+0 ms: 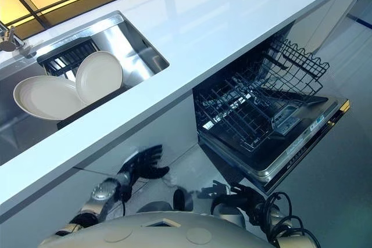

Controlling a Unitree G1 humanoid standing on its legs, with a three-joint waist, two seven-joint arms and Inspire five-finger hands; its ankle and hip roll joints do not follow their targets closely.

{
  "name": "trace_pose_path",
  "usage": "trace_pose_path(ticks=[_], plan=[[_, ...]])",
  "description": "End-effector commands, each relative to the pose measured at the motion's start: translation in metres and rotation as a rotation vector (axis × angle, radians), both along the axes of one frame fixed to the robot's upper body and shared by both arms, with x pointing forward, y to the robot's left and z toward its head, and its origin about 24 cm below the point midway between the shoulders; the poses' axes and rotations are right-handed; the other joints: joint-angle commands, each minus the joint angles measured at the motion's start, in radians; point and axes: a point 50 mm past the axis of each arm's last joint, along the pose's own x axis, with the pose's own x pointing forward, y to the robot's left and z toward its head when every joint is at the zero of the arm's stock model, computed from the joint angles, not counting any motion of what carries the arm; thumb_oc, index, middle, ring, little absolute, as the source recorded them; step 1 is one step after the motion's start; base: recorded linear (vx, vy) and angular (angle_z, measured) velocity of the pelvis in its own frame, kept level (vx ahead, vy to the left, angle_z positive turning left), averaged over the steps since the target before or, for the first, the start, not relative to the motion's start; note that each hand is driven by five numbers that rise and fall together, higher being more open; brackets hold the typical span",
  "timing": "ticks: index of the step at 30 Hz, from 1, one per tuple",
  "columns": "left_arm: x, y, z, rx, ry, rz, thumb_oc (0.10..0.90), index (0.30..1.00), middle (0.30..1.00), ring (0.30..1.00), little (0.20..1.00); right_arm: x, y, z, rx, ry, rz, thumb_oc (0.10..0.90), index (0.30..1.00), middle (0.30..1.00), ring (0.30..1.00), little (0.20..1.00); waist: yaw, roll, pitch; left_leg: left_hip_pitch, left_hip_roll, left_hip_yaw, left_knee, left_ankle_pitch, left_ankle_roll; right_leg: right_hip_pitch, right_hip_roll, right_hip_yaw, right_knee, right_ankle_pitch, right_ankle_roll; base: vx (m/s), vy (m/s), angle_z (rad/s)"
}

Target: Pick up plates and place into dishwasher.

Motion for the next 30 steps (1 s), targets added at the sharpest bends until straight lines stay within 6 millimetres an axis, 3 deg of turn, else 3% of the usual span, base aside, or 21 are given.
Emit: trace_pose_path(ticks=[1,5,8,10,13,16,18,20,23,25,26,27,28,29,30], plan=[[0.052,-0.033,0.071,-0.205,-0.273,-0.278,0.8,0.9,0.9,0.9,0.9,0.016,-0.015,0.008,-0.031,-0.039,0.056,0.8,0.9,0.9,0.9,0.9,0.027,0.019,-0.005,0.006,-0.015,0.052,0.029,-0.104,-0.008,-0.073,0.007,0.014,0.104,-0.057,0.048,-0.03,0.004,0.01],[0.063,-0.059,0.141,-0.367,-0.399,-0.55,0.8,0.9,0.9,0.9,0.9,0.015,-0.011,0.007,-0.033,-0.043,0.062,0.8,0.9,0.9,0.9,0.9,0.028,0.024,-0.007,0.011,-0.015,0.049,0.016,-0.106,-0.001,-0.075,0.01,0.019,0.105,-0.058,0.05,0.0,0.0,0.0],[0.054,-0.087,0.191,-0.551,-0.474,-0.767,0.8,0.9,0.9,0.9,0.9,0.01,-0.006,0.004,-0.037,-0.036,0.104,0.8,0.9,0.9,0.9,0.9,0.018,0.027,-0.012,0.02,-0.013,0.05,0.005,-0.113,0.005,-0.072,0.016,0.039,0.1,-0.059,0.051,0.0,0.0,0.0],[0.05,-0.095,0.204,-0.626,-0.485,-0.822,0.8,0.9,0.9,0.9,0.9,0.01,-0.004,0.004,-0.038,-0.038,0.113,0.8,0.9,0.9,0.9,0.9,0.014,0.027,-0.012,0.023,-0.013,0.049,0.003,-0.114,0.005,-0.07,0.018,0.047,0.098,-0.059,0.052,0.0,0.0,0.0],[0.04,-0.116,0.227,-0.89,-0.431,-0.876,0.8,0.9,0.9,0.9,0.9,0.01,0.001,0.002,-0.035,-0.044,0.122,0.8,0.9,0.9,0.9,0.9,0.004,0.027,-0.014,0.028,-0.012,0.047,0.002,-0.117,0.007,-0.065,0.023,0.064,0.095,-0.06,0.052,0.01,-0.027,-0.01],[0.029,-0.147,0.24,-1.366,-0.183,-0.859,0.8,0.9,0.9,0.9,0.9,0.012,0.01,0.0,-0.025,-0.045,0.134,0.8,0.9,0.9,0.9,0.9,-0.006,0.02,-0.017,0.037,-0.01,0.041,0.002,-0.125,0.009,-0.056,0.028,0.079,0.095,-0.063,0.048,0.04,-0.064,0.01],[0.015,-0.164,0.245,-1.789,0.086,-0.919,0.8,0.9,0.9,0.9,0.9,0.016,0.02,-0.001,-0.001,-0.055,0.114,0.8,0.9,0.9,0.9,0.9,-0.005,0.009,-0.015,0.045,-0.009,0.038,0.002,-0.13,0.005,-0.049,0.027,0.076,0.099,-0.066,0.043,0.06,-0.097,0.0],[0.009,-0.165,0.252,-1.947,0.167,-0.961,0.8,0.9,0.9,0.9,0.9,0.02,0.027,-0.002,0.008,-0.054,0.109,0.8,0.9,0.9,0.9,0.9,-0.003,0.002,-0.012,0.047,-0.008,0.04,0.006,-0.132,0.002,-0.047,0.027,0.071,0.103,-0.068,0.039,0.04,-0.073,0.01],[0.011,-0.161,0.264,-2.09,0.126,-0.938,0.8,0.9,0.9,0.9,0.9,0.021,0.033,-0.003,0.001,-0.046,0.112,0.8,0.9,0.9,0.9,0.9,0.0,-0.004,-0.007,0.045,-0.008,0.039,0.011,-0.135,0.002,-0.048,0.027,0.065,0.105,-0.07,0.032,0.0,-0.042,-0.01],[0.016,-0.151,0.273,-2.093,-0.04,-0.881,0.8,0.9,0.9,0.9,0.9,0.018,0.035,-0.004,-0.01,-0.035,0.102,0.8,0.9,0.9,0.9,0.9,0.005,-0.006,-0.006,0.045,-0.009,0.037,0.009,-0.135,0.003,-0.045,0.029,0.057,0.1,-0.07,0.031,0.0,0.0,0.0],[0.016,-0.151,0.273,-2.093,-0.041,-0.881,0.8,0.9,0.9,0.9,0.9,0.018,0.035,-0.004,-0.01,-0.035,0.102,0.8,0.9,0.9,0.9,0.9,0.005,-0.006,-0.006,0.045,-0.009,0.036,0.009,-0.135,0.003,-0.045,0.029,0.057,0.1,-0.07,0.031,0.0,0.0,0.0],[0.02,-0.142,0.277,-2.004,-0.243,-0.816,0.8,0.9,0.9,0.9,0.9,0.016,0.033,-0.005,-0.016,-0.029,0.096,0.8,0.9,0.9,0.9,0.9,0.01,-0.006,-0.006,0.042,-0.008,0.035,0.009,-0.135,0.001,-0.043,0.029,0.05,0.097,-0.072,0.031,0.0,0.0,0.0],[0.026,-0.124,0.282,-1.741,-0.584,-0.658,0.8,0.9,0.9,0.9,0.9,0.013,0.032,-0.005,-0.021,-0.025,0.092,0.8,0.9,0.9,0.9,0.9,0.018,-0.004,-0.002,0.037,-0.006,0.029,0.011,-0.131,-0.004,-0.042,0.03,0.043,0.096,-0.073,0.03,-0.04,-0.022,0.03],[0.028,-0.118,0.283,-1.613,-0.704,-0.577,0.8,0.9,0.9,0.9,0.9,0.012,0.03,-0.005,-0.023,-0.025,0.089,0.8,0.9,0.9,0.9,0.9,0.021,-0.003,-0.001,0.035,-0.006,0.026,0.012,-0.13,-0.006,-0.041,0.03,0.04,0.095,-0.073,0.029,-0.03,-0.005,0.05],[0.034,-0.094,0.283,-1.32,-0.938,-0.404,0.8,0.9,0.9,0.9,0.9,0.007,0.027,-0.005,-0.03,-0.026,0.075,0.8,0.9,0.9,0.9,0.9,0.033,0.002,0.007,0.036,-0.006,0.016,0.015,-0.128,-0.008,-0.033,0.028,0.027,0.095,-0.077,0.03,-0.02,0.011,0.08]])
